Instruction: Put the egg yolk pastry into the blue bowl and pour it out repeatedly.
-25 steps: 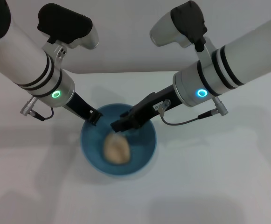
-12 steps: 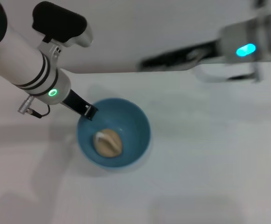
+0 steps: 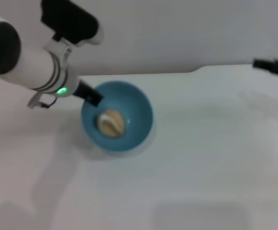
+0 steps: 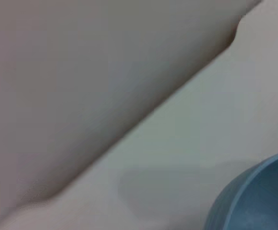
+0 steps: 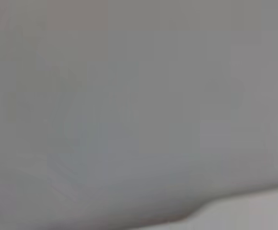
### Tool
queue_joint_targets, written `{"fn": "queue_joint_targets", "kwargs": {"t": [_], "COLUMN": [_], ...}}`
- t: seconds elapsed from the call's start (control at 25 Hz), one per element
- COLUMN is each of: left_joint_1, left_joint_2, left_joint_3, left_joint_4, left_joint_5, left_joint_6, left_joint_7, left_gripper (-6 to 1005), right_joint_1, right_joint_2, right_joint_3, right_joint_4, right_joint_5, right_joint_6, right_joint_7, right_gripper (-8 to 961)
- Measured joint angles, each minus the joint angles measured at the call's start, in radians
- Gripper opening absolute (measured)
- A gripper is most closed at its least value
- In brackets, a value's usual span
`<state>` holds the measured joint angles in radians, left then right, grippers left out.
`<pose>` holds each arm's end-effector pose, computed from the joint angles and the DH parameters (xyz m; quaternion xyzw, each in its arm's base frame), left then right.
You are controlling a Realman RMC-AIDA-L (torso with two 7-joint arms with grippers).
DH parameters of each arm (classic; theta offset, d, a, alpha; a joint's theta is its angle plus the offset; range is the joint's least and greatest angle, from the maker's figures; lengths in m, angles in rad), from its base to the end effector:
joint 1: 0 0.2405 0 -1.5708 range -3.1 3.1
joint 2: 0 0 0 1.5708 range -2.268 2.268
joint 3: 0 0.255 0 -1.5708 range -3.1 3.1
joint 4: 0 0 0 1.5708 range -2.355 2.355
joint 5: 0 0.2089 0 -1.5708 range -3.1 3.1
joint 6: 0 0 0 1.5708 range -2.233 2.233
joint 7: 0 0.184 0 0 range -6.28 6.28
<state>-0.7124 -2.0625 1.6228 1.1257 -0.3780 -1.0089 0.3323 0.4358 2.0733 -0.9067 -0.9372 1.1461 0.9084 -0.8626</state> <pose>-0.1827 0.4372 -0.0644 -0.8889 -0.2690 0.1378 0.3443 0.2983 0.4235 0.0325 -0.7328 0.5289 0.2303 0.3609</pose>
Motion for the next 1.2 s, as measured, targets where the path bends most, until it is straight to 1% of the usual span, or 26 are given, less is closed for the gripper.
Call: {"fn": "queue_joint_targets", "kwargs": {"t": [0.04,0.08,0.16,0.24,0.28,0.36,0.48,0.56,0.64,0.68,0.72,0.8,0.84,0.88,0.96,1.04,1.2], "left_joint_1": [0.004,0.014,0.034,0.05,0.06,0.085,0.159,0.224,0.295,0.318,0.353,0.396,0.401,0.405,0.399,0.383,0.341], "left_joint_2": [0.0,0.0,-0.001,-0.004,-0.004,-0.003,-0.001,0.0,0.001,0.002,0.001,-0.002,-0.003,-0.006,-0.008,-0.01,-0.013], "left_joint_3": [0.019,0.061,0.145,0.201,0.219,0.249,0.271,0.285,0.308,0.319,0.342,0.395,0.414,0.459,0.493,0.526,0.601], "left_joint_4": [0.009,0.024,0.049,0.066,0.075,0.095,0.146,0.181,0.2,0.2,0.185,0.116,0.082,0.003,-0.051,-0.092,-0.164], "left_joint_5": [0.005,0.025,0.075,0.117,0.129,0.141,0.156,0.161,0.162,0.162,0.163,0.163,0.162,0.156,0.148,0.14,0.099], "left_joint_6": [0.024,0.075,0.174,0.256,0.298,0.396,0.562,0.698,0.883,0.961,1.08,1.339,1.409,1.586,1.692,1.774,1.849], "left_joint_7": [0.001,0.001,0.0,-0.009,-0.015,-0.029,-0.031,-0.023,-0.002,0.011,0.038,0.105,0.127,0.186,0.23,0.284,0.427], "left_gripper": [27,28,28,28,28,28,27,27,27,27,27,27,27,28,28,28,28], "right_joint_1": [-0.006,-0.006,-0.017,-0.028,-0.031,-0.029,-0.022,-0.022,-0.022,-0.022,-0.022,-0.022,-0.021,-0.021,-0.017,-0.015,-0.012], "right_joint_2": [-0.002,-0.002,-0.003,0.0,0.002,0.002,0.0,0.0,0.0,0.0,0.0,0.0,0.0,0.0,0.0,0.0,-0.001], "right_joint_3": [0.003,0.003,0.005,0.003,-0.001,-0.004,-0.005,-0.005,-0.001,0.001,0.003,0.006,0.007,0.007,0.007,0.007,0.008], "right_joint_4": [0.041,0.041,0.102,0.138,0.169,0.187,0.221,0.229,0.233,0.234,0.234,0.234,0.234,0.234,0.234,0.233,0.234], "right_joint_5": [0.019,0.019,0.059,0.081,0.085,0.086,0.087,0.087,0.087,0.087,0.087,0.088,0.088,0.088,0.088,0.088,0.089], "right_joint_6": [-0.027,-0.027,-0.073,-0.109,-0.14,-0.149,-0.17,-0.183,-0.188,-0.189,-0.189,-0.19,-0.191,-0.191,-0.192,-0.192,-0.192], "right_joint_7": [-0.031,-0.031,-0.107,-0.177,-0.211,-0.215,-0.216,-0.217,-0.217,-0.217,-0.217,-0.217,-0.217,-0.218,-0.218,-0.218,-0.218], "right_gripper": [390,390,390,390,390,389,389,389,388,388,388,388,388,387,387,387,386]}}
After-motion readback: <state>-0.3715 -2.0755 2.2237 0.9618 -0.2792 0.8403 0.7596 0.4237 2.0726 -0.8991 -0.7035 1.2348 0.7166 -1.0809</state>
